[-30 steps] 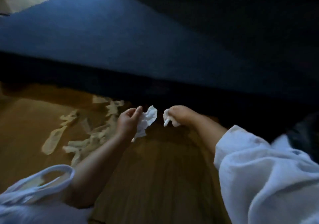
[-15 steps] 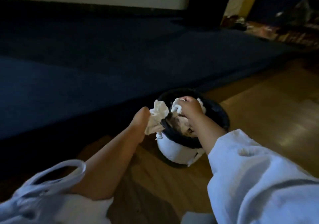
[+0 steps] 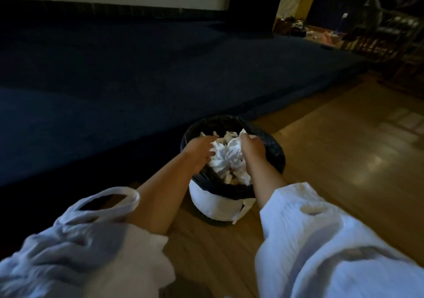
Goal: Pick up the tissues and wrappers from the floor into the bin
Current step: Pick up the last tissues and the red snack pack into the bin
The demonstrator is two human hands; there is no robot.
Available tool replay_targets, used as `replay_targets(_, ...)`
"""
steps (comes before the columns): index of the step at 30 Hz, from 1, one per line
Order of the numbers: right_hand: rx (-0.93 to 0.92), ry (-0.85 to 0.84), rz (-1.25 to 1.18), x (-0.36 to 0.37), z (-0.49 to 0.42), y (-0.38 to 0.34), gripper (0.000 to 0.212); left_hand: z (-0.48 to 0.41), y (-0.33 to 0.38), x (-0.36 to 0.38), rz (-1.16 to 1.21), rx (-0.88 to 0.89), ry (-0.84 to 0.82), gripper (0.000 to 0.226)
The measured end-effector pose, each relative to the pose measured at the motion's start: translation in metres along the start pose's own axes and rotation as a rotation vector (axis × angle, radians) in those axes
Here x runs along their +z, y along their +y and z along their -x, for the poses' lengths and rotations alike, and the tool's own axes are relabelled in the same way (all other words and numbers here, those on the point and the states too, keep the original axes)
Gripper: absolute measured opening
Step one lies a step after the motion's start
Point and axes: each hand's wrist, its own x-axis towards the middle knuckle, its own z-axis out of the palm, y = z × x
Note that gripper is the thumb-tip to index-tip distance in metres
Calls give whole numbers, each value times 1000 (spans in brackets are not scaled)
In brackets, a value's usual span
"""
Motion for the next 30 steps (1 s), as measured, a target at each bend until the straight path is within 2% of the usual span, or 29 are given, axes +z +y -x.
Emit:
replay_targets(4,-256,38,104,9,34,-10,28,35,-4,-28,-61,59,67,15)
replay_targets(5,-302,23,143,15,45,-13,27,45,-6,-38,-107,80,80,18)
replay_targets(7,-393,-77,235,30,73,-22,24,69,-11,-63,-206,114,87,26)
replay_targets(9,-448,-193,305,49,102,-29,23,97,-18,-92,-289,130,132,23)
replay_targets(14,-511,-399,425,125,183,-43,23,185,-37,-169,-364,187,382,32)
replay_targets(17,-580,-596,539,191,243,-46,23,239,-60,-222,-373,209,527,33)
replay_targets(20,-692,-800,540,262,307,-43,22,280,-101,-274,-334,188,685,31)
replay_targets(23,-685,-1014,510,322,360,-3,18,307,-158,-318,-260,142,866,26)
replay_targets(26,-731,-1192,599,373,395,59,19,337,-225,-351,-173,67,1009,29)
replay_targets(30,-701,-1296,703,416,438,124,22,394,-324,-374,-36,-93,1178,27)
